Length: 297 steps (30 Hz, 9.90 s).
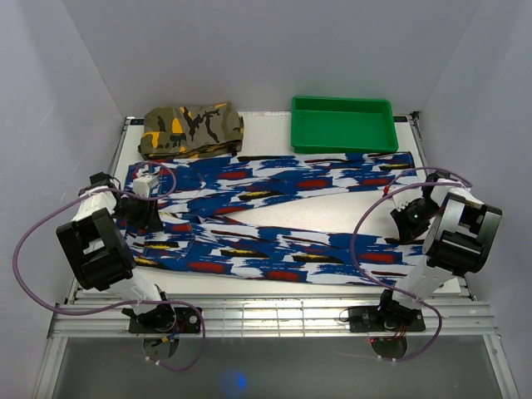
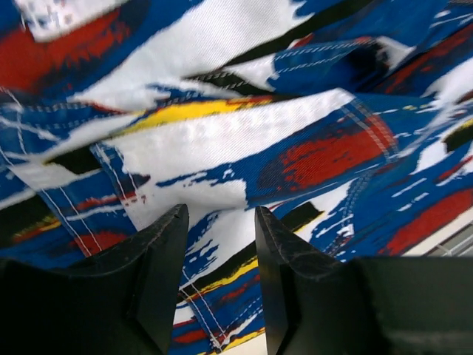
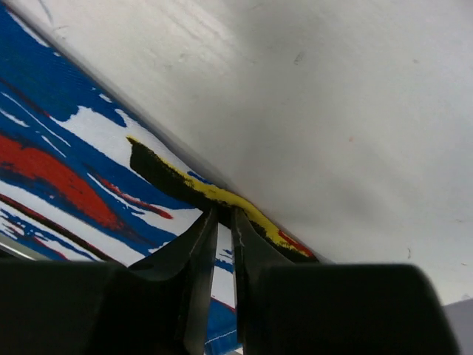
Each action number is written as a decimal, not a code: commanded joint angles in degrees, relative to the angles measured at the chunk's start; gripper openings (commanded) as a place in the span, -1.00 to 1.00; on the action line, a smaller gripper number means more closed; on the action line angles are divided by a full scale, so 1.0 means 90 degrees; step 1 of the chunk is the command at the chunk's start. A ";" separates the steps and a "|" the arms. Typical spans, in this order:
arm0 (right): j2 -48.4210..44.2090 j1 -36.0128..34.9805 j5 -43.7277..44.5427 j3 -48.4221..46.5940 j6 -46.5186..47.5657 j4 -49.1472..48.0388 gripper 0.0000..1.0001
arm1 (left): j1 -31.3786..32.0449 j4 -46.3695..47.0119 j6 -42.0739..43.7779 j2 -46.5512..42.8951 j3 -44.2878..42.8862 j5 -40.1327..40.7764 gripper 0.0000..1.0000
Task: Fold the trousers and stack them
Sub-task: Flatten the trousers out, then fold the trousers
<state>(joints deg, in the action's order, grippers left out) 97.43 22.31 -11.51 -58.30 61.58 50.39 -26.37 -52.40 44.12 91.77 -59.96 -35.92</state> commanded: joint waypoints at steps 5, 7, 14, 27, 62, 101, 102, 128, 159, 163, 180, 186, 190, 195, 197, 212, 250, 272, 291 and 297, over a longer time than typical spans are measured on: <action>0.0776 -0.0154 0.0820 -0.0043 -0.0757 -0.1926 -0.71 | -0.0175 0.0851 -0.0546 0.0106 0.0501 0.0876 -0.03; 0.0951 -0.0183 0.0829 -0.0269 -0.0904 -0.2200 -0.73 | -0.0272 0.0987 -0.0702 0.0204 0.0423 0.1089 -0.02; 0.1226 -0.0680 0.0468 -0.1372 -0.1519 -0.2172 -0.73 | -0.0449 0.1008 -0.0781 0.0585 -0.0123 0.1092 0.00; 0.2658 -0.1442 -0.0460 -0.4643 -0.2759 -0.1585 -0.58 | 0.0107 0.0685 -0.0995 0.0457 -0.1501 -0.0052 0.35; 0.0729 -0.1531 0.0227 -0.1163 -0.1043 -0.0509 -0.50 | -0.0781 -0.0608 0.1041 0.0752 -0.1516 -0.0221 0.95; 0.3696 -0.1033 -0.0704 -0.5231 0.2620 0.0524 -0.41 | -0.0654 -0.1316 0.3282 0.4871 -0.7086 -0.1262 0.59; 0.3696 -0.1033 -0.0694 -0.5221 0.2630 0.0534 -0.46 | -0.0654 -0.1287 0.3243 0.4940 -0.7145 -0.1340 0.58; 0.3287 -0.0955 -0.0684 -0.5484 0.2142 0.0514 -0.84 | -0.0586 -0.2039 0.4083 0.5352 -0.7254 -0.1359 -1.00; -0.2641 0.1535 -0.0733 0.0792 0.5492 0.0331 -0.84 | -0.4364 -0.3055 0.8223 -0.0402 -0.0381 -0.0935 -1.00; -0.2642 0.1497 -0.0869 0.1448 0.5199 -0.0216 -0.84 | -0.4414 -0.2178 0.7648 -0.0342 0.0548 -0.0550 -1.00; -0.2367 0.1554 -0.1329 -0.0310 0.4826 0.0894 -0.84 | -0.4393 -0.3113 0.6239 -0.0420 -0.1863 -0.0854 -1.00; -0.2847 0.1692 -0.0880 0.0890 0.5521 0.0408 -0.85 | -0.4910 -0.3123 0.7557 -0.1026 -0.0441 0.0805 -1.00; -0.2779 0.1546 -0.0598 0.1653 0.5278 -0.0402 -0.85 | -0.5146 -0.3074 0.8203 -0.0910 0.0924 0.2161 -1.00; -0.2486 0.1370 -0.0382 0.1918 0.4780 -0.0901 -0.85 | -0.4757 -0.0834 0.6684 -0.0626 0.2072 0.2039 -1.00; -0.2242 0.1311 -0.0275 0.1869 0.4439 -0.1018 -0.85 | -0.4493 -0.0206 0.6049 -0.0490 0.2199 0.1951 -1.00; -0.0756 0.1174 -0.0157 0.0598 0.3381 -0.1146 -0.84 | -0.1523 0.0852 0.1866 0.1551 -0.0865 0.1647 -1.00; -0.0992 -0.7234 -0.1085 -0.1070 -0.2438 -0.2347 -0.31 | -0.0909 0.0266 0.1369 0.1025 0.0275 0.0583 -1.00; 0.1058 -0.8619 -0.0909 -0.3335 -0.3708 -0.3988 -0.15 | 0.1251 0.0246 -0.0723 0.0459 0.0344 -0.0696 -1.00; 0.1586 -1.1199 0.3415 -0.0827 -0.3034 -0.8283 -0.80 | 0.0899 -0.0564 -0.0928 0.0458 -0.0349 -0.1292 -1.00; 0.1724 -1.1199 0.3837 -0.0758 -0.2956 -0.9026 -0.84 | 0.0879 -0.0691 -0.0859 0.0399 -0.0359 -0.1272 -1.00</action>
<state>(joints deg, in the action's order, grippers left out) 113.86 -78.48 18.17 -64.90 34.74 -21.80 -18.22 -56.86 35.73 96.38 -61.63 -44.40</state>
